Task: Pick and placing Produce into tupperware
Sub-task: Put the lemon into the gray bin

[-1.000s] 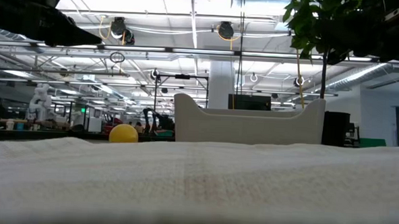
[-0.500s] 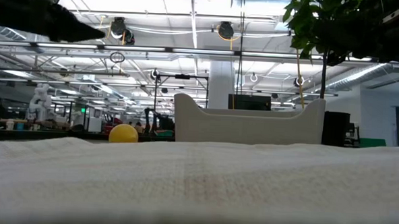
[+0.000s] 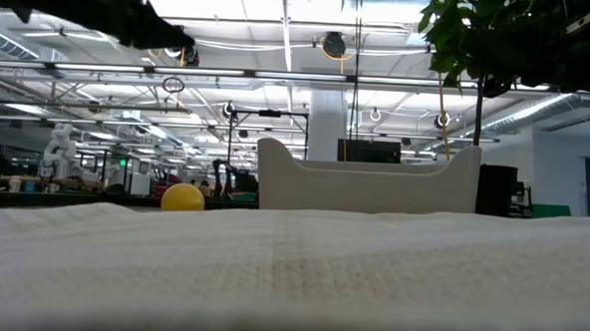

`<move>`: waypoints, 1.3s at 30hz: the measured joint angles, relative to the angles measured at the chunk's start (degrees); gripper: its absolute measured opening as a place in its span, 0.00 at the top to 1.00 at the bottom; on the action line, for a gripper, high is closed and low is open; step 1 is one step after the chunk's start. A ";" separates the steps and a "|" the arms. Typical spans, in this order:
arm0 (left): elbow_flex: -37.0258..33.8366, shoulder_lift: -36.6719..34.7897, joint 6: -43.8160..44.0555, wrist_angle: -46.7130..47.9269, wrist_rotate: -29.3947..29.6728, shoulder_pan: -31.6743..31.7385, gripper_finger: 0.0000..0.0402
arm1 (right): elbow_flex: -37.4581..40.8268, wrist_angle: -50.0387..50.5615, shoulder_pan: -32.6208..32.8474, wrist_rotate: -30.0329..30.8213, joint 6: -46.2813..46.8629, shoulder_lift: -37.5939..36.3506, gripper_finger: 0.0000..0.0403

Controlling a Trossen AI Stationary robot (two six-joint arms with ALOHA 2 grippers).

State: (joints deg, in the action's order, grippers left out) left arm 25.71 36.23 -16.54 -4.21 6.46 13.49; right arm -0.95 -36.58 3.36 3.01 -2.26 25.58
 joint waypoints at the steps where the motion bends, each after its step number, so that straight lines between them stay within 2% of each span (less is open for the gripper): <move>1: 0.90 1.81 -2.07 0.46 -0.02 0.12 0.94 | 0.00 0.00 0.00 0.00 0.02 0.02 1.00; 3: 2.68 5.23 -5.53 1.36 -0.57 -0.17 0.94 | 0.00 0.02 0.00 0.00 0.04 0.11 1.00; 7: 7.67 11.97 -4.54 6.02 -0.92 -0.47 0.94 | 0.00 0.02 0.00 -0.01 0.04 0.11 1.00; 12: 16.64 19.86 -4.28 16.92 -2.44 -0.47 0.94 | 0.00 1.09 0.00 -0.02 0.05 0.10 1.00; 17: 23.88 26.91 -6.28 29.32 -6.84 -0.47 0.93 | 0.00 2.64 0.00 -0.02 0.07 0.11 1.00; 22: 26.25 31.22 -14.47 33.52 -7.16 -0.91 0.93 | 0.00 2.62 0.00 -0.02 0.08 0.09 1.00; 28: 26.36 33.33 -22.92 34.21 -12.95 -2.94 0.92 | 0.00 2.62 0.01 -0.03 0.59 0.09 1.00; 33: 26.36 34.33 -21.92 34.03 -15.46 -4.98 0.79 | 0.00 2.58 0.01 -0.03 1.16 0.11 1.00; 39: 26.41 35.53 -20.23 33.86 -19.19 -7.05 0.50 | 0.00 2.58 0.01 -0.04 1.16 0.11 1.00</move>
State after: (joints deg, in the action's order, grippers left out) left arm 52.12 71.75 -36.77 29.65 -12.73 6.44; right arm -0.95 -34.00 3.37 2.96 -1.10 25.69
